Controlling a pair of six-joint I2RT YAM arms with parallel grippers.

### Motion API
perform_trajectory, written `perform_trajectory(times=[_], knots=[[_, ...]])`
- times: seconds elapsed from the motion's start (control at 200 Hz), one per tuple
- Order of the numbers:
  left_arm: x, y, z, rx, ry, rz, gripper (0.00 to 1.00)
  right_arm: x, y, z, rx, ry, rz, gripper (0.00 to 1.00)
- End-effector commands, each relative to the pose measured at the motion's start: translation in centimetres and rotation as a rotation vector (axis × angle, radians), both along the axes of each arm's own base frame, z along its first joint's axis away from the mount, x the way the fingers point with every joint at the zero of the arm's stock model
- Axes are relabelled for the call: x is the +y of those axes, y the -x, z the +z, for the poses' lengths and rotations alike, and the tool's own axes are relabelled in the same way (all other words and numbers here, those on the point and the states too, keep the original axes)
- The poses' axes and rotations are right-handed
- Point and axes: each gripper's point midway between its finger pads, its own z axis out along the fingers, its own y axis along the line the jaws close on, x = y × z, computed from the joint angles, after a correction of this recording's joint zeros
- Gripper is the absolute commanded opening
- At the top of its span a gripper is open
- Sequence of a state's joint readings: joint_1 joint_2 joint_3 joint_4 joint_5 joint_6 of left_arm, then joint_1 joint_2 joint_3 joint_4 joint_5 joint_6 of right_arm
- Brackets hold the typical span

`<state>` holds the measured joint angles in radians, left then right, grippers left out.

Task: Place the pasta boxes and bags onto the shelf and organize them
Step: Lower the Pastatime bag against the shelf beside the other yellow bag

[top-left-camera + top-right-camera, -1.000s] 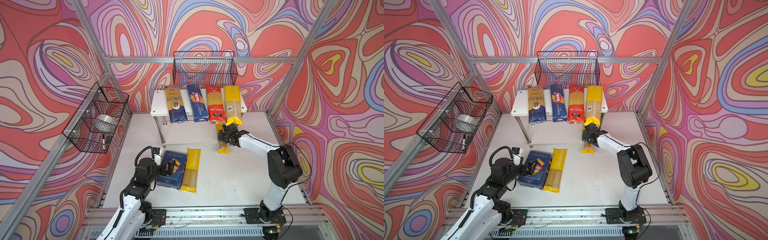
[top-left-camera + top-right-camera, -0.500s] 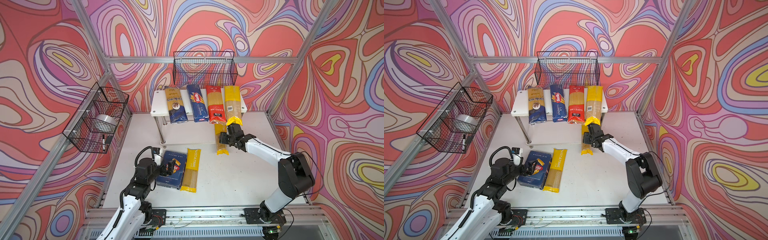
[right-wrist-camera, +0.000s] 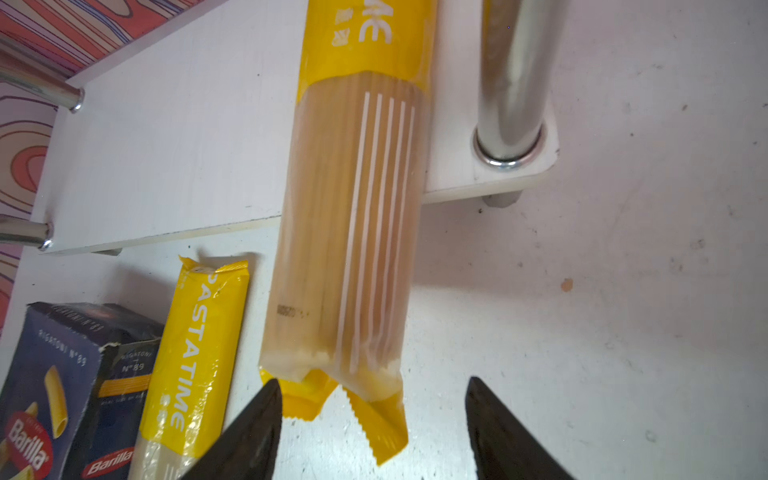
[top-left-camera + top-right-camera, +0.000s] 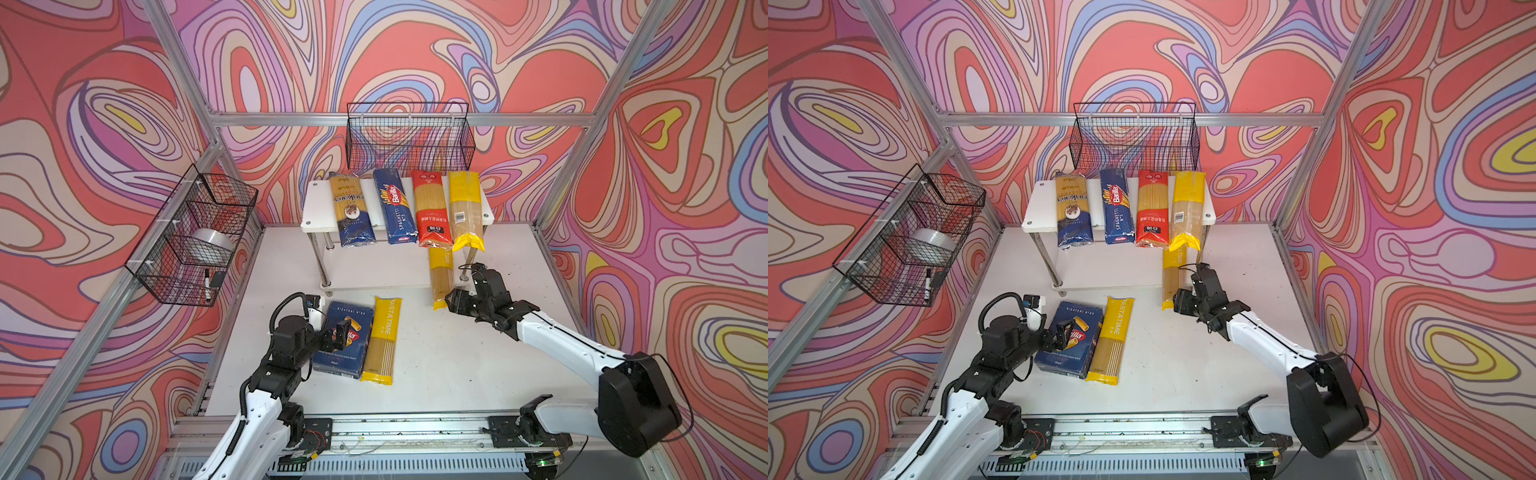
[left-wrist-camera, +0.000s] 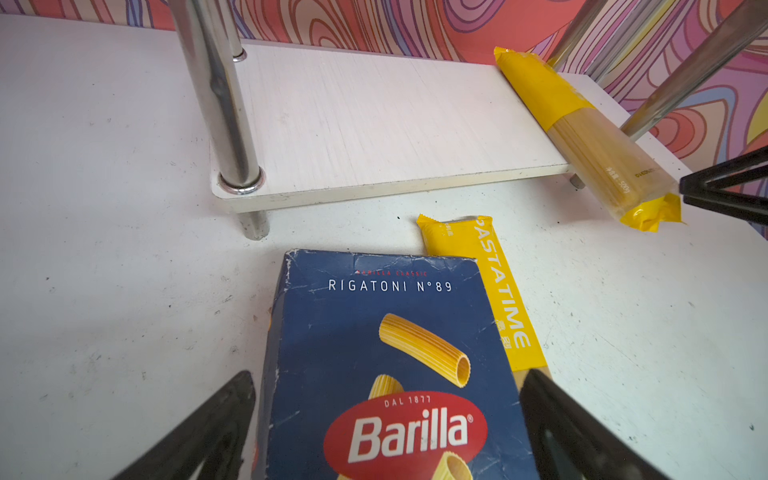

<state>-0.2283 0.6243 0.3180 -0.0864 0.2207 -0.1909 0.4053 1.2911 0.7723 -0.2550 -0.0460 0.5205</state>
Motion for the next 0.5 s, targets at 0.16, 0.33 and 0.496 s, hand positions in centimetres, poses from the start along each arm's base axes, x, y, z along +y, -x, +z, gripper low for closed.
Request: perform_trajectory(times=[0.16,0.33,0.496], knots=[[-0.2,-0.1,0.8,-0.014,-0.002,-0.014,1.0,0.7,1.8,2.3,-0.008,-0.086,0.04,0.72],[-0.2,-0.1,0.8,-0.015,-0.003,-0.014,1.0,2.5,2.3,1.8,0.027,-0.147,0.127,0.72],[-0.2,-0.1,0.8,-0.015,-0.003,-0.011,1.0,3.5,2.3,0.9,0.069,-0.172,0.162,0.73]])
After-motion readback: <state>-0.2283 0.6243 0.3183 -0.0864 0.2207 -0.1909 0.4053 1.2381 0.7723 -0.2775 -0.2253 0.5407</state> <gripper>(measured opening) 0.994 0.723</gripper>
